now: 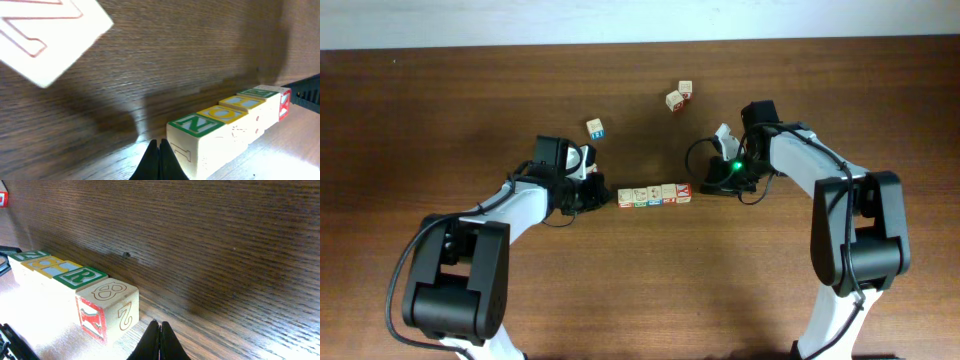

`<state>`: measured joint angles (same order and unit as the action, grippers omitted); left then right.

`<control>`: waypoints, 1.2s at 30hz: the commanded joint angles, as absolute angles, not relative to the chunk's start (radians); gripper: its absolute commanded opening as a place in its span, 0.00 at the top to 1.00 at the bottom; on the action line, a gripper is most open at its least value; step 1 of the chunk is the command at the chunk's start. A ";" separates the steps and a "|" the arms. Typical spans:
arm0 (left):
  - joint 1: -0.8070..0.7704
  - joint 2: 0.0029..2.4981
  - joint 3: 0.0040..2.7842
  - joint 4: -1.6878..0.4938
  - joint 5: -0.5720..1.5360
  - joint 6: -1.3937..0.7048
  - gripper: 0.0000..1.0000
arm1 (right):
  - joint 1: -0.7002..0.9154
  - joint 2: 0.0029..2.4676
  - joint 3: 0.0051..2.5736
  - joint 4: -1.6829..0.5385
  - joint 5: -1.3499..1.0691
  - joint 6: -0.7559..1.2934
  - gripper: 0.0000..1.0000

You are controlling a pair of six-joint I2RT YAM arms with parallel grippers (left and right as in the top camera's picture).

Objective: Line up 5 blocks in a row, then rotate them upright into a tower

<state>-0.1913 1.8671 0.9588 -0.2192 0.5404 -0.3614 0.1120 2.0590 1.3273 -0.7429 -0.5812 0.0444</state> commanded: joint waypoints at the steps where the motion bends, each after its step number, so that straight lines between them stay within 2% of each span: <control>1: -0.188 1.874 0.950 -0.212 0.589 -0.342 1.00 | 0.117 2.070 1.320 -0.740 -0.590 0.031 0.96; 36: -0.189 1.874 0.950 -0.217 0.661 -0.344 1.00 | 0.118 2.070 1.320 -0.736 -0.591 0.031 0.96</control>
<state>-0.1909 1.8671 0.9588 -0.2165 0.6228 -0.3592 0.1131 2.0590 1.3273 -0.7361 -0.5812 0.0441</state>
